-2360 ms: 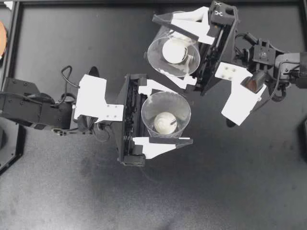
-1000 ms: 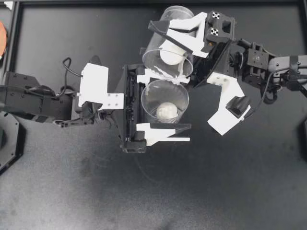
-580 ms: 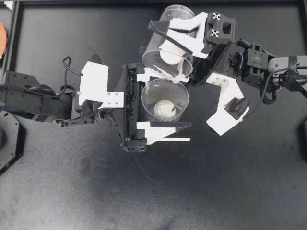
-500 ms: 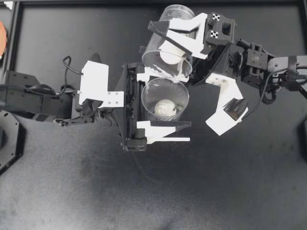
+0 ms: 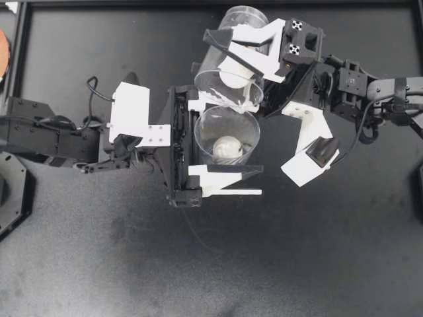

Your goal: Transfer one of the two balls in the right glass into the left glass, then transfer it back to the right glass.

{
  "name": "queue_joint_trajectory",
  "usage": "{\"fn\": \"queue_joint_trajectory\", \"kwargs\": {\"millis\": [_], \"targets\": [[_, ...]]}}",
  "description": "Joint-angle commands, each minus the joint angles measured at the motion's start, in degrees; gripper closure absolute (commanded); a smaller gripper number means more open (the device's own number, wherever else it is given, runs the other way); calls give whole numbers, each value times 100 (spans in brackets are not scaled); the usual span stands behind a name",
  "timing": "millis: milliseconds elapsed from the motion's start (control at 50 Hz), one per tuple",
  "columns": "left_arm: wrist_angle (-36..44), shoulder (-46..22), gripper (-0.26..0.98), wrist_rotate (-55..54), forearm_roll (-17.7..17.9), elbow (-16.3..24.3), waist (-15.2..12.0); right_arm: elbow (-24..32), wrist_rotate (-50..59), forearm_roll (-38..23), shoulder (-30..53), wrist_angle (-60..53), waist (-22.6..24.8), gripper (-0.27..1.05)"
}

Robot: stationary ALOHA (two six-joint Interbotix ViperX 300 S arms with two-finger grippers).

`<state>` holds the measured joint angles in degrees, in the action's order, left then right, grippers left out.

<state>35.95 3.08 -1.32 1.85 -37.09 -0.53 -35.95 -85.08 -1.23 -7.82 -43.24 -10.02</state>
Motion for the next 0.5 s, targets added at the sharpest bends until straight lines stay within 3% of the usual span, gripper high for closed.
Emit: {"fn": "queue_joint_trajectory", "kwargs": {"millis": [0, 480], "targets": [[26, 62, -4, 0, 26, 62, -88, 114, 9, -9, -35, -88, 97, 6], [26, 62, -4, -9, 35, 62, -97, 114, -343, -9, 26, -272, 88, 6]]}}
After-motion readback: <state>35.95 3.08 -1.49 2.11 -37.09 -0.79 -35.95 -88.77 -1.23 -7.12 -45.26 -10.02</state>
